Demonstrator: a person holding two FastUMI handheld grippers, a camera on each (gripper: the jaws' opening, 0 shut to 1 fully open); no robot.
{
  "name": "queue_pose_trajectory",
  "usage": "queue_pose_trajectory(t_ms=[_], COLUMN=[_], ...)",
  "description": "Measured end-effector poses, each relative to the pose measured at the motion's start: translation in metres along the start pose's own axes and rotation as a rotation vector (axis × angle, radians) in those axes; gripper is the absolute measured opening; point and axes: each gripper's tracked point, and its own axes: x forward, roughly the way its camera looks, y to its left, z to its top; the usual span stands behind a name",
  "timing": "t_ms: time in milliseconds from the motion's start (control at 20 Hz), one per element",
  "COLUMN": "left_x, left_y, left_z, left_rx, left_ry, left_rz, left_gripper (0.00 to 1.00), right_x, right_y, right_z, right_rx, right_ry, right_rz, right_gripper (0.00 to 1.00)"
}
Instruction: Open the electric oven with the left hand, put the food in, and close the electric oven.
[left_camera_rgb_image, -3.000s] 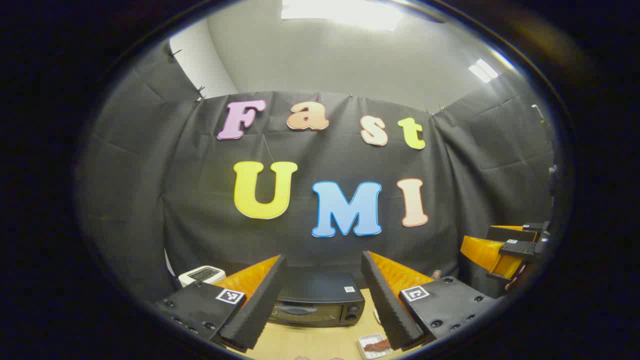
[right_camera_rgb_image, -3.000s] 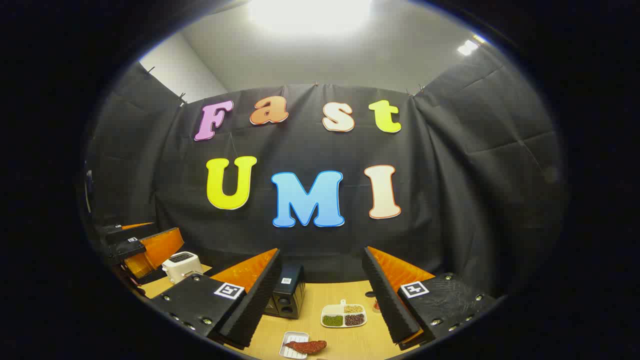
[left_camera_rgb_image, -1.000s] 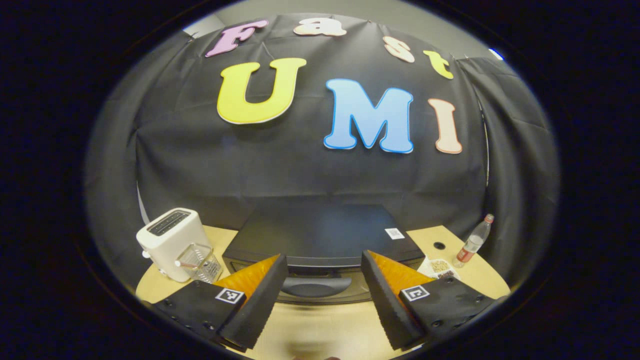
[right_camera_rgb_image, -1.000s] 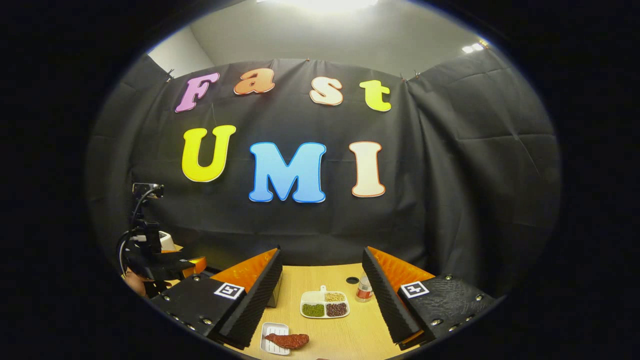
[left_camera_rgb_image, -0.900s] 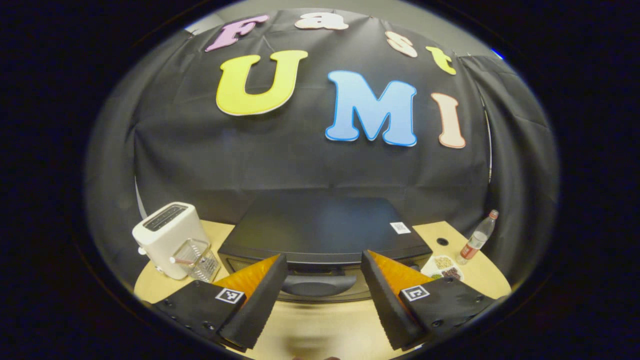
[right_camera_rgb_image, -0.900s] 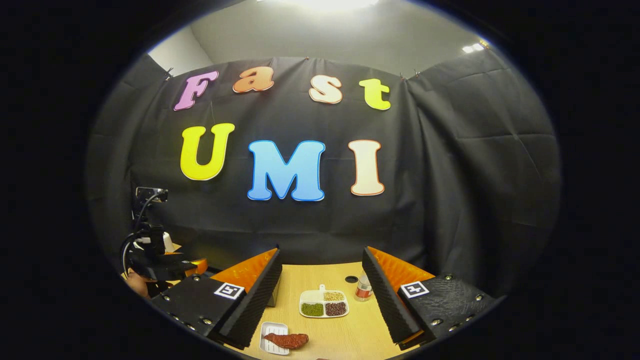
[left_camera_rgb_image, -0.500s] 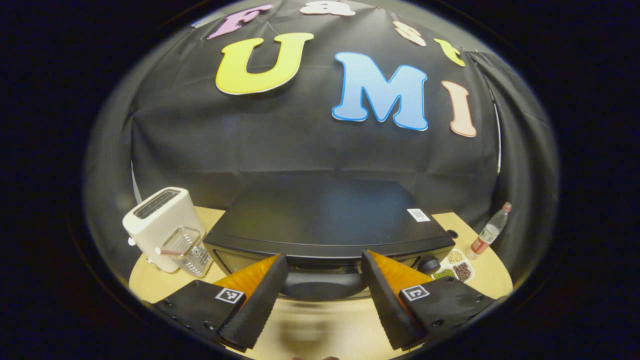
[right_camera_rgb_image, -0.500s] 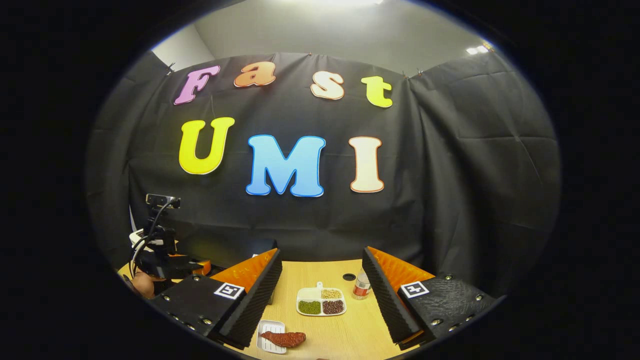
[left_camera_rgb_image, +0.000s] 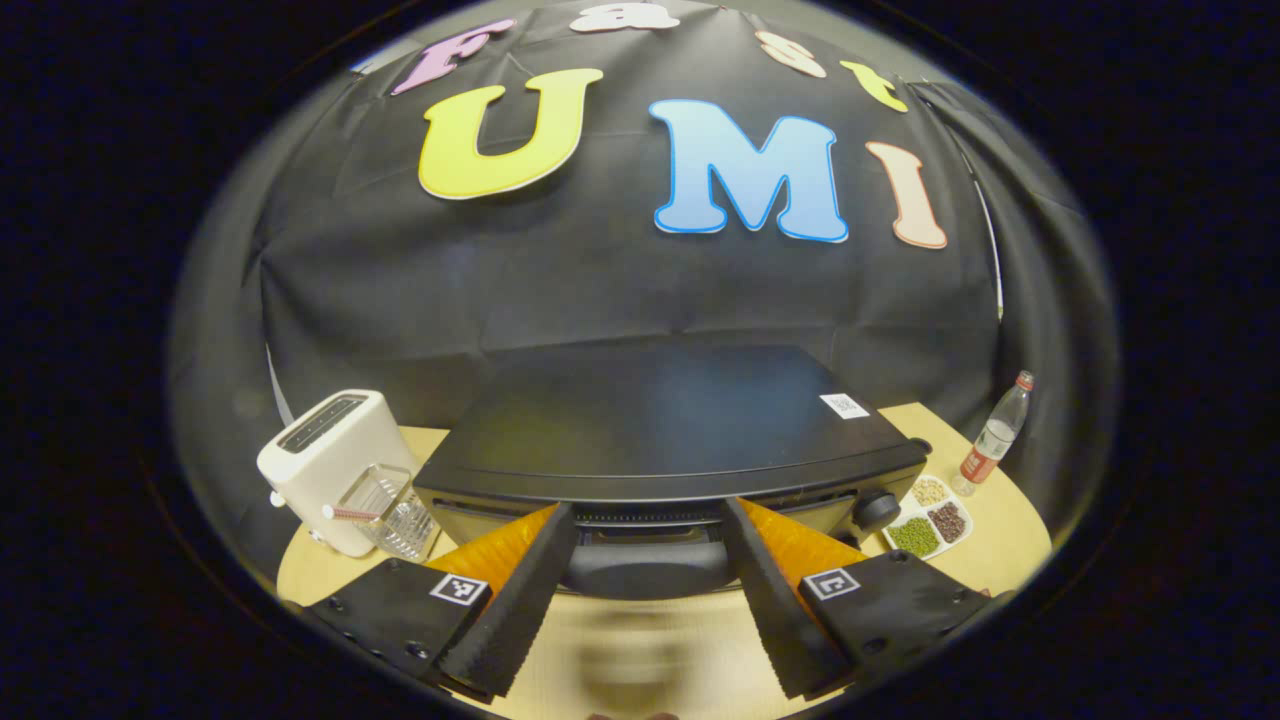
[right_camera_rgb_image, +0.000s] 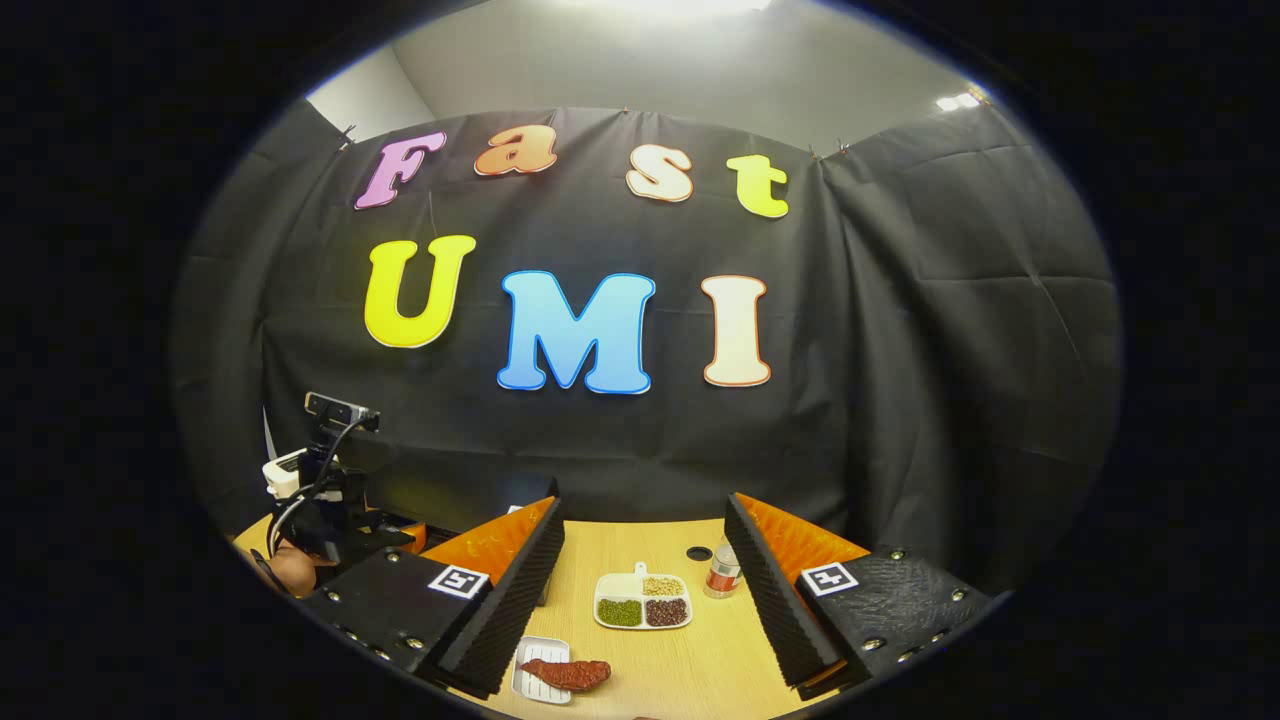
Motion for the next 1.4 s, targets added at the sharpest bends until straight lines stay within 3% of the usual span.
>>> queue_pose_trajectory(t_ms=[200, 300, 500, 650, 700, 850, 1400], left_x=[-0.011, -0.015, -0.024, -0.032, -0.033, -0.039, -0.058], left_y=[0.0, 0.0, -0.001, 0.0, 0.001, 0.0, -0.003], left_z=[-0.008, -0.011, -0.021, -0.028, -0.031, -0.04, -0.077], left_rx=[0.01, 0.011, 0.013, 0.021, 0.017, 0.01, 0.004], left_ry=[0.0, 0.003, 0.006, 0.001, 0.004, 0.007, 0.051], left_rz=[0.0, 0.002, 0.003, 0.007, 0.01, 0.011, -0.002], left_gripper=[0.95, 0.99, 0.95, 1.0, 0.95, 1.0, 0.99], right_x=[-0.006, -0.009, -0.013, -0.016, -0.018, -0.02, -0.031], right_y=[-0.002, -0.001, 0.001, 0.002, 0.002, 0.004, 0.009], right_z=[0.0, 0.0, 0.001, 0.001, 0.001, 0.001, -0.003], right_rx=[0.001, 0.0, -0.009, -0.017, -0.019, -0.024, -0.035], right_ry=[-0.004, -0.006, -0.012, -0.012, -0.011, -0.012, -0.005], right_rz=[0.001, 0.004, 0.01, 0.014, 0.016, 0.019, 0.025], right_gripper=[0.98, 0.98, 0.98, 0.98, 0.98, 0.98, 0.98])
